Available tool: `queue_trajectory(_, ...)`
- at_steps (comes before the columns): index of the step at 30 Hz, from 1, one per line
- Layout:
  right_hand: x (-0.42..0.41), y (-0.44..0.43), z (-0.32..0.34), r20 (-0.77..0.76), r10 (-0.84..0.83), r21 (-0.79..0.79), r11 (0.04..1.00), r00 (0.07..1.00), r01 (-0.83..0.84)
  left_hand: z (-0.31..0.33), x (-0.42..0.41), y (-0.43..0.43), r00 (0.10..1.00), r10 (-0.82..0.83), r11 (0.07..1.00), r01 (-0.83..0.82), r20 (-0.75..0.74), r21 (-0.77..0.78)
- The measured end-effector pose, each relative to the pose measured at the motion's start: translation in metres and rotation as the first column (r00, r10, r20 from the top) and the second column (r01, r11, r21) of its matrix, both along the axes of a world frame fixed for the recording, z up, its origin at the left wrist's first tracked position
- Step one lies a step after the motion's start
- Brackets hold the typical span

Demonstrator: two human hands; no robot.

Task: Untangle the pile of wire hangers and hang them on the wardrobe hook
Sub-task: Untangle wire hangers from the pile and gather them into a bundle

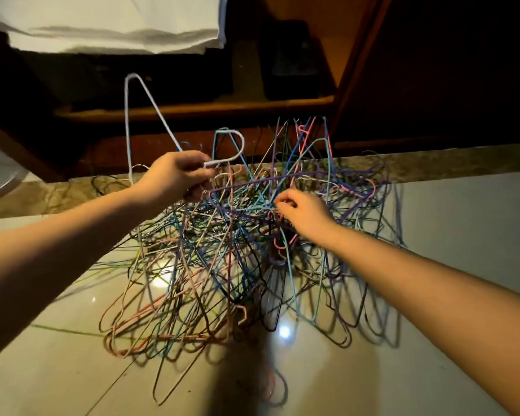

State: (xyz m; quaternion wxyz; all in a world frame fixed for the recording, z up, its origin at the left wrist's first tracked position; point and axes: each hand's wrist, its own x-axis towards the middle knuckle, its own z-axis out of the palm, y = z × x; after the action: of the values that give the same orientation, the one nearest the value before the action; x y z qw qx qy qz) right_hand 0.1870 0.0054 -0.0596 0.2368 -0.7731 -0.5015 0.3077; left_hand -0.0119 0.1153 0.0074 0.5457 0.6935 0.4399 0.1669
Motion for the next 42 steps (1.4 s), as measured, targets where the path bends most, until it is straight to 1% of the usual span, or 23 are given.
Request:
queue_trajectory(2,0.007,0.000,-0.013,0.039,0.017,-0.067,0.998,0.999,-0.014,-0.012,-0.006,0.003,0.999,0.035,0.999,-0.034,-0.037,0.011)
queue_trajectory(5,0.017,-0.003,-0.026,0.090,0.042,-0.168,0.985,0.995,-0.026,-0.032,-0.007,0.013,0.993,0.062,0.995,-0.053,-0.103,0.090)
queue_trajectory(8,0.026,-0.006,-0.038,0.188,0.078,-0.254,0.967,0.979,-0.028,-0.050,-0.006,0.021,0.981,0.115,0.985,-0.092,-0.153,0.149)
queue_trajectory(11,0.039,-0.010,-0.044,0.281,0.042,-0.219,0.975,0.959,0.022,-0.064,-0.007,0.019,0.974,0.142,0.982,-0.116,-0.175,0.150)
queue_trajectory(14,0.047,-0.014,-0.046,0.297,0.021,-0.186,0.982,0.955,0.036,-0.071,-0.009,0.018,0.980,0.123,0.992,-0.119,-0.156,0.036)
queue_trajectory(16,0.047,-0.016,-0.047,0.278,0.045,-0.185,0.983,0.959,0.007,-0.070,-0.009,0.018,0.983,0.122,0.991,-0.127,-0.135,-0.029)
queue_trajectory(18,0.040,-0.019,-0.048,0.255,0.081,-0.196,0.980,0.963,-0.030,-0.072,-0.007,0.018,0.983,0.127,0.989,-0.136,-0.136,-0.055)
queue_trajectory(21,0.029,-0.024,-0.050,0.275,0.169,-0.244,0.964,0.946,-0.101,-0.074,-0.004,0.013,0.978,0.114,0.986,-0.132,-0.176,-0.097)
queue_trajectory(23,0.028,-0.030,-0.049,0.284,0.193,-0.241,0.962,0.939,-0.125,-0.076,-0.001,0.012,0.974,0.139,0.980,-0.161,-0.178,-0.115)
queue_trajectory(25,0.034,-0.038,-0.046,0.284,0.157,-0.178,0.978,0.946,-0.108,-0.077,0.002,0.011,0.970,0.172,0.974,-0.193,-0.171,-0.118)
queue_trajectory(27,0.044,-0.047,-0.043,0.305,0.036,-0.093,0.996,0.952,-0.007,-0.077,0.006,0.010,0.970,0.180,0.971,-0.201,-0.166,-0.125)
queue_trajectory(28,0.050,-0.051,-0.044,0.310,-0.035,-0.075,0.995,0.950,0.061,-0.077,0.008,0.009,0.970,0.179,0.971,-0.202,-0.165,-0.131)
queue_trajectory(29,0.055,-0.055,-0.045,0.296,-0.103,-0.088,0.987,0.950,0.135,-0.077,0.009,0.009,0.971,0.172,0.972,-0.195,-0.169,-0.131)
queue_trajectory(30,0.060,-0.058,-0.047,0.251,-0.159,-0.136,0.971,0.955,0.198,-0.077,0.011,0.009,0.971,0.161,0.975,-0.185,-0.179,-0.127)
queue_trajectory(31,0.063,-0.062,-0.050,0.175,-0.195,-0.204,0.952,0.965,0.229,-0.077,0.011,0.009,0.971,0.152,0.976,-0.177,-0.187,-0.125)
queue_trajectory(33,0.064,-0.071,-0.057,0.021,-0.206,-0.310,0.929,0.978,0.203,-0.077,0.011,0.010,0.972,0.145,0.976,-0.171,-0.186,-0.136)
queue_trajectory(34,0.063,-0.074,-0.060,-0.017,-0.200,-0.322,0.929,0.980,0.184,-0.077,0.010,0.011,0.974,0.143,0.974,-0.170,-0.176,-0.149)
queue_trajectory(36,0.059,-0.078,-0.066,-0.049,-0.201,-0.309,0.935,0.978,0.176,-0.076,0.009,0.010,0.978,0.142,0.969,-0.169,-0.153,-0.178)
queue_trajectory(38,0.057,-0.078,-0.068,-0.083,-0.236,-0.313,0.928,0.968,0.200,-0.075,0.008,0.010,0.979,0.146,0.965,-0.173,-0.141,-0.198)
queue_trajectory(42,0.061,-0.073,-0.072,-0.094,-0.272,-0.340,0.913,0.958,0.225,-0.072,0.008,0.010,0.981,0.149,0.959,-0.174,-0.123,-0.223)
